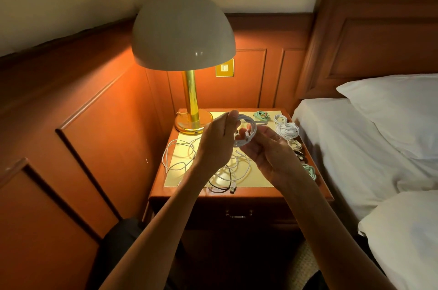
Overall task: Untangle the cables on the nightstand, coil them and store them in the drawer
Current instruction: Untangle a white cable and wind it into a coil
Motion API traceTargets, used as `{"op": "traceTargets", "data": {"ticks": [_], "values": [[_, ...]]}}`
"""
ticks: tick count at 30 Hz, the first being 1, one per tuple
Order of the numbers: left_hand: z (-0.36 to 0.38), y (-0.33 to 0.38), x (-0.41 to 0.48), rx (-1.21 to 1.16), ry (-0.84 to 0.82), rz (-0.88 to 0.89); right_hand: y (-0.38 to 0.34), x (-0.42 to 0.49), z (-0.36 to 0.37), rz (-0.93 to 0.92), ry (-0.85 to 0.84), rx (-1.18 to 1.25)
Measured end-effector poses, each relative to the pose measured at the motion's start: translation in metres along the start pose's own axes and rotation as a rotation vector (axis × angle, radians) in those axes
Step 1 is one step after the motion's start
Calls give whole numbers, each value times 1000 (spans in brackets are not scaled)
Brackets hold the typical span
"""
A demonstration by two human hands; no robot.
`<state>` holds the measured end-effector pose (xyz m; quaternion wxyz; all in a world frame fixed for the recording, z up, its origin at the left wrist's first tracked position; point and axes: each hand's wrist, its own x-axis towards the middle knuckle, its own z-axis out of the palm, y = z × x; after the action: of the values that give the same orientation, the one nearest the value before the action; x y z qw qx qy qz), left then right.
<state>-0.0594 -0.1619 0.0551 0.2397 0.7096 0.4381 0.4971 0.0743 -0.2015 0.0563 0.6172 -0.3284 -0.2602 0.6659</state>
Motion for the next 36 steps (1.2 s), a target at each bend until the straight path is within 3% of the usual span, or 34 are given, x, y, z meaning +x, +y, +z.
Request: {"op": "traceTargets", "data": {"ticks": [3,8,15,18,22,26,30,33,35,36], "values": [[2,-6,0,66,31,39,1,-1,-1,65,-17,-80],[3,-9,4,211,127,205,0,-1,-2,148,-90,16],[10,-22,9,364,161,278,-20,-7,0,-5,-19,-659],[10,-25,15,378,192,253,-22,-11,-1,29,-49,-763],[-2,-29,34,206,75,-122,-11,-21,-5,53,-199,-740],[6,-32,36,-476,-59,-539,-11,-22,-9,110,-292,-676],[14,-22,37,-654,-78,-666,-15,-20,-19,141,-310,-648],[13,-17,33,-744,-114,-755,-18,-15,-31,-15,-193,-1036],[13,-16,27,-823,-125,-813,-13,-7,-39,-270,-2,-1356],[15,-16,24,-844,-136,-821,-8,-3,-42,-399,90,-1400]]}}
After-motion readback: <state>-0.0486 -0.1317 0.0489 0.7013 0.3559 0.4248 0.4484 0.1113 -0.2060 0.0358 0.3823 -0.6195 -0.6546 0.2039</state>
